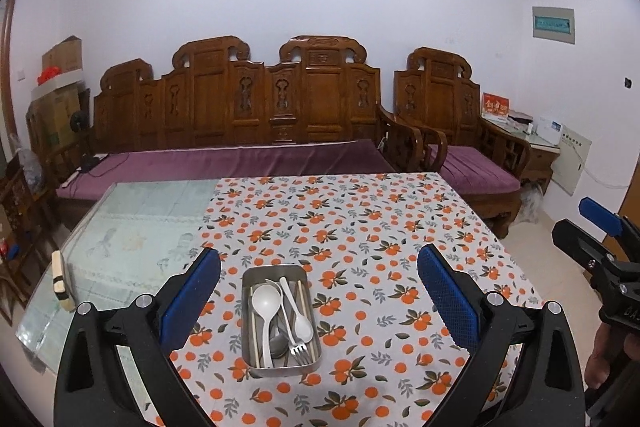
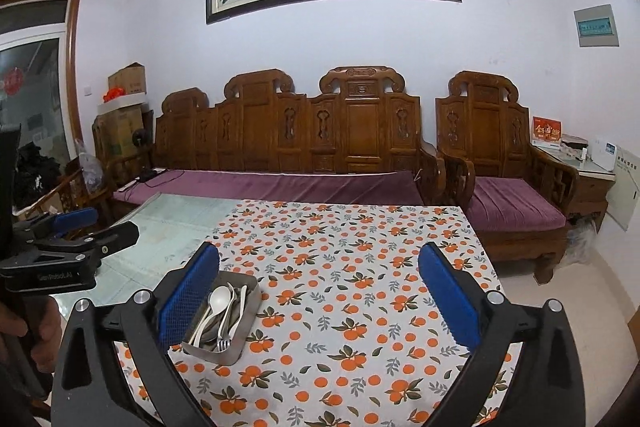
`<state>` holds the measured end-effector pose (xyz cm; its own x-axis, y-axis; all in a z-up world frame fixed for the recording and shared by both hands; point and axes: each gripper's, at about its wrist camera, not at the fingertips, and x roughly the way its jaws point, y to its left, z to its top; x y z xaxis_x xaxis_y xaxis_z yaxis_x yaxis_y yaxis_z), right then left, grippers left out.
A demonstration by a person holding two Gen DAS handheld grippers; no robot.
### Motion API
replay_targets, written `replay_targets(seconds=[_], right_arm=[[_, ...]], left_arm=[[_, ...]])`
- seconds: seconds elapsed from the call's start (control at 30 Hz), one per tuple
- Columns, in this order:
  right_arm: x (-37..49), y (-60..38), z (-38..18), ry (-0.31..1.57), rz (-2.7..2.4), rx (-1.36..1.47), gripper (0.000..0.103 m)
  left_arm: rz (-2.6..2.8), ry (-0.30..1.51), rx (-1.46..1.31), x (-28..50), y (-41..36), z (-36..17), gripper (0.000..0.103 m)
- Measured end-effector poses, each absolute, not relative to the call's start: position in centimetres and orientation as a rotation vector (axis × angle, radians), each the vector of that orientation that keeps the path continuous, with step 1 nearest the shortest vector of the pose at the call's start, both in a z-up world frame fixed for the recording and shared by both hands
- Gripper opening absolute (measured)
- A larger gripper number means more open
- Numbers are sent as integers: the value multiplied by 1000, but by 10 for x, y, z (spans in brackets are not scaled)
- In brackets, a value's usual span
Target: Organize utensils
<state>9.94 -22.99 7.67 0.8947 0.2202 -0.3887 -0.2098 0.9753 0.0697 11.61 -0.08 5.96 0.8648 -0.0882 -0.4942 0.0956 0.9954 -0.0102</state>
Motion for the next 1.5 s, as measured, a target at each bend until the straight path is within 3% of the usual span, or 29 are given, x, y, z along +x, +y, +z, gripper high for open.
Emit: replay_targets(seconds=[1.5], right_arm=[[98,-226,77,407,224,29,100]], left_arm=[[-86,502,14,110,-3,65,95]])
